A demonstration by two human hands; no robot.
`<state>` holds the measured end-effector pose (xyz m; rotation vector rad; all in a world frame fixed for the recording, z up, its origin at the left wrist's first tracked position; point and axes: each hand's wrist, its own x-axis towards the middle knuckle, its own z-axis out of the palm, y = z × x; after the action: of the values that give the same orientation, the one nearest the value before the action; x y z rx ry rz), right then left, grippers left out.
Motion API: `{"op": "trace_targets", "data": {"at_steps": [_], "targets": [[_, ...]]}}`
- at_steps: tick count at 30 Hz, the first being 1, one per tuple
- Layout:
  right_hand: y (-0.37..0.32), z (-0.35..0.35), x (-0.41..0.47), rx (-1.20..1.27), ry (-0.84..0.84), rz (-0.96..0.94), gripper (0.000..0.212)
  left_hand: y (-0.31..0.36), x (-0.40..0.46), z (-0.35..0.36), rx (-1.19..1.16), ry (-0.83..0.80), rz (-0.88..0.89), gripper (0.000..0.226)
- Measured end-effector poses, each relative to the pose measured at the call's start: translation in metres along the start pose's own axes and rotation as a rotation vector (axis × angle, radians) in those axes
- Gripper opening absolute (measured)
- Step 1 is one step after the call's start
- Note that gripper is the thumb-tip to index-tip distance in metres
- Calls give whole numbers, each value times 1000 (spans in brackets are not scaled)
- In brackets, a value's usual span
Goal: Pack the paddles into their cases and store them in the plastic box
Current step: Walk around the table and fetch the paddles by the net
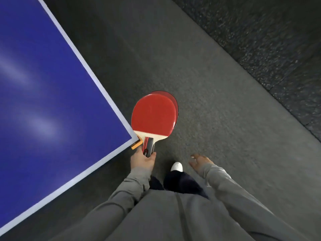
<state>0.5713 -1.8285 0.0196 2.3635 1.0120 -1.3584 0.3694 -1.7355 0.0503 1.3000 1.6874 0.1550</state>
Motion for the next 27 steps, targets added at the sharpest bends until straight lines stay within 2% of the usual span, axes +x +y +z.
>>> {"op": "trace_targets", "data": {"at_steps": [6,12,21,27], "targets": [[32,-85,51,-131,-13,-28,42,41,20,17,-96,121,-131,31],[14,-147,108,-161,-56,-60,46,86,65,28,-136,214,-192,23],[-71,-271,197,-222,-34,-108,45,196,198,17,-211,174,-188,22],[-166,-342,250,-284,-12,-240,44,257,263,-16,-203,249,-197,26]]}}
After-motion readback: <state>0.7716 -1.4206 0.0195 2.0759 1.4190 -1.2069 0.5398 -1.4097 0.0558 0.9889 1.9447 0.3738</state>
